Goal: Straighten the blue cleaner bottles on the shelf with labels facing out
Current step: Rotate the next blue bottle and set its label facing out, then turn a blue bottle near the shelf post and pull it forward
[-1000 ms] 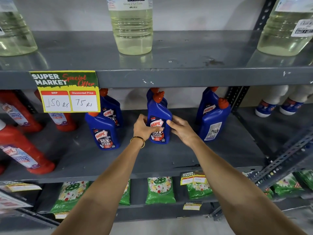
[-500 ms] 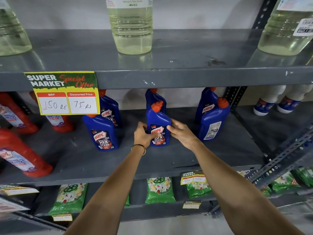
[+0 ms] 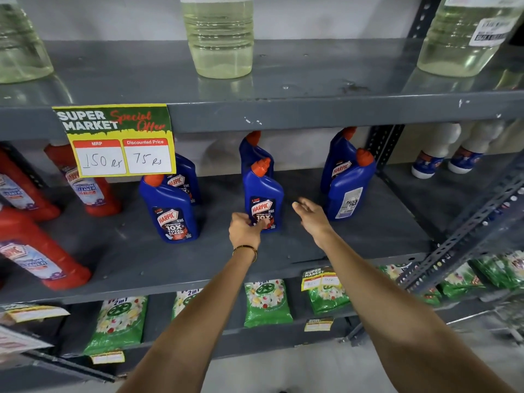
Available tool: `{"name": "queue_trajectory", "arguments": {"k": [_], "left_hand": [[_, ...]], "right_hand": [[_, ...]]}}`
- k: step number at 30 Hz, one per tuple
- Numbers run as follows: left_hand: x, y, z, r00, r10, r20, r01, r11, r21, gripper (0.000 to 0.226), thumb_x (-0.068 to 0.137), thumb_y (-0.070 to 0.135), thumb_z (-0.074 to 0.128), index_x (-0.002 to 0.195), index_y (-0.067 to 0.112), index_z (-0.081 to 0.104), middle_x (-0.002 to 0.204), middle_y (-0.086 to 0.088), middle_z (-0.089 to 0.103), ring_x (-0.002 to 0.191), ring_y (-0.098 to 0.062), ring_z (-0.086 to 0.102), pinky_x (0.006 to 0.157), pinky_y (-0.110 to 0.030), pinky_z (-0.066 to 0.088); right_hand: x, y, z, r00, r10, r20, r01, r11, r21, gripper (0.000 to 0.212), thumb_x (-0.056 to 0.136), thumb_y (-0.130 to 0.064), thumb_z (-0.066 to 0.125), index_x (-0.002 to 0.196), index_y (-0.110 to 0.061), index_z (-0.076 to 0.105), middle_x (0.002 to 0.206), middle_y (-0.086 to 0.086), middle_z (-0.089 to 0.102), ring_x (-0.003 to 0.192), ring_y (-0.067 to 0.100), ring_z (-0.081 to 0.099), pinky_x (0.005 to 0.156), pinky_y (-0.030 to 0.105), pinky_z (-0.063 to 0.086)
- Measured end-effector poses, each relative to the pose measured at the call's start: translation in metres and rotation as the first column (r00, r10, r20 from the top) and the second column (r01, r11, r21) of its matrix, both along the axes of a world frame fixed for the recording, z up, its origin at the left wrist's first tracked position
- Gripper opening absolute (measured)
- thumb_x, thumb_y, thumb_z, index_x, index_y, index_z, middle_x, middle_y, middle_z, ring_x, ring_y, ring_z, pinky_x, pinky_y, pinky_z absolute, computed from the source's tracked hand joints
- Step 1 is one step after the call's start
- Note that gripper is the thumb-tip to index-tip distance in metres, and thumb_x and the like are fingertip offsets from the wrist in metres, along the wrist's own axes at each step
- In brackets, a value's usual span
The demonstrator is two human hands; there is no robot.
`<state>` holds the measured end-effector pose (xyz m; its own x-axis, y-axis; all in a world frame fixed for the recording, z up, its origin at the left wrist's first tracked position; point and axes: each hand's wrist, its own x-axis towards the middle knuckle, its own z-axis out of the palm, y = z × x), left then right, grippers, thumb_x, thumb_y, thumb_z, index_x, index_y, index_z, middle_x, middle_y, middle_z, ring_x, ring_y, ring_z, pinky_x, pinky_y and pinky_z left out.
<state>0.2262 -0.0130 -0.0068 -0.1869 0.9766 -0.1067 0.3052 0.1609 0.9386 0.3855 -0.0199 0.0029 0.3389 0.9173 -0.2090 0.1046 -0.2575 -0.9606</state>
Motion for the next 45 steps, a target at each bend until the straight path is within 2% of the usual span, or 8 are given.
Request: {"name": "queue_trajectory", "arguments": {"k": [7,14,20,24,33,38,43,45], "left_hand": [[0.037,-0.017,-0.002,0.993,-0.117,0.019,0.117,0.993,0.009,0.04,0.07,0.028,0.077,0.094,0.008,0.051,0.092,-0.007,0.061,0.095,-0.03,0.06,0.079,-0.033,0.046],[0.099,-0.009,0.001,0.976,-0.218,0.016,0.218,0.976,0.028,0.053,0.071,0.03,0.075,0.11,0.001,0.052,0.114,-0.018,0.06,0.104,-0.029,0.057,0.086,-0.037,0.047],[0.163,0.011,0.016,0.969,-0.243,0.044,0.24,0.969,0.065,0.061,0.068,0.022,0.078,0.12,0.004,0.051,0.123,-0.016,0.059,0.112,-0.028,0.056,0.091,-0.034,0.045],[0.182,0.026,0.019,0.946,-0.324,0.004,0.322,0.941,0.108,0.055,0.067,0.015,0.079,0.114,0.003,0.053,0.119,-0.016,0.063,0.107,-0.029,0.06,0.092,-0.039,0.05],[0.189,0.027,0.01,0.923,-0.35,0.161,0.338,0.936,0.096,0.03,0.069,0.011,0.076,0.087,0.015,0.052,0.108,-0.016,0.066,0.094,-0.024,0.063,0.086,-0.038,0.052],[0.191,0.02,0.016,0.912,-0.339,0.23,0.317,0.94,0.126,0.034,0.067,0.016,0.079,0.078,0.021,0.046,0.098,-0.012,0.064,0.094,-0.031,0.064,0.084,-0.043,0.054],[0.2,0.013,0.032,0.945,-0.23,0.232,0.184,0.962,0.2,0.035,0.066,0.025,0.08,0.078,0.022,0.048,0.094,-0.008,0.066,0.087,-0.026,0.065,0.073,-0.034,0.056],[0.204,0.011,0.038,0.95,-0.18,0.257,0.135,0.974,0.185,0.036,0.066,0.03,0.079,0.079,0.023,0.047,0.098,-0.012,0.067,0.09,-0.028,0.065,0.078,-0.042,0.056]], "right_hand": [[0.03,-0.03,-0.01,0.963,-0.264,0.048,0.263,0.964,0.033,0.049,0.094,-0.031,0.048,0.139,-0.013,0.039,0.144,0.008,0.046,0.131,0.024,0.043,0.105,0.031,0.032],[0.098,-0.035,-0.002,0.924,-0.375,0.073,0.369,0.926,0.079,0.046,0.094,-0.026,0.049,0.136,-0.01,0.04,0.138,0.014,0.051,0.124,0.027,0.05,0.098,0.033,0.039],[0.158,-0.016,0.006,0.981,-0.184,0.058,0.183,0.983,0.022,0.061,0.092,-0.026,0.054,0.144,-0.007,0.028,0.147,0.013,0.039,0.133,0.025,0.041,0.106,0.033,0.034],[0.183,-0.004,0.009,0.997,0.018,0.078,-0.016,1.0,-0.026,0.057,0.09,-0.025,0.057,0.14,-0.006,0.035,0.122,0.007,0.05,0.115,0.018,0.049,0.107,0.042,0.039],[0.191,0.002,0.008,0.973,0.221,-0.058,-0.218,0.974,0.057,0.035,0.094,-0.013,0.05,0.128,-0.01,0.046,0.114,0.0,0.056,0.085,-0.003,0.056,0.061,0.007,0.049],[0.198,-0.003,0.02,0.965,0.251,-0.082,-0.243,0.966,0.091,0.029,0.093,-0.017,0.053,0.122,-0.02,0.051,0.111,-0.004,0.06,0.088,-0.002,0.059,0.065,0.013,0.051],[0.189,-0.005,0.034,0.984,0.173,-0.027,-0.167,0.973,0.158,0.044,0.087,-0.019,0.062,0.129,-0.016,0.047,0.124,0.003,0.06,0.107,0.014,0.059,0.079,0.019,0.048],[0.185,-0.007,0.034,0.965,0.256,0.049,-0.26,0.956,0.133,0.065,0.08,-0.018,0.07,0.137,-0.024,0.038,0.126,-0.004,0.057,0.113,0.012,0.055,0.089,0.025,0.044]]}}
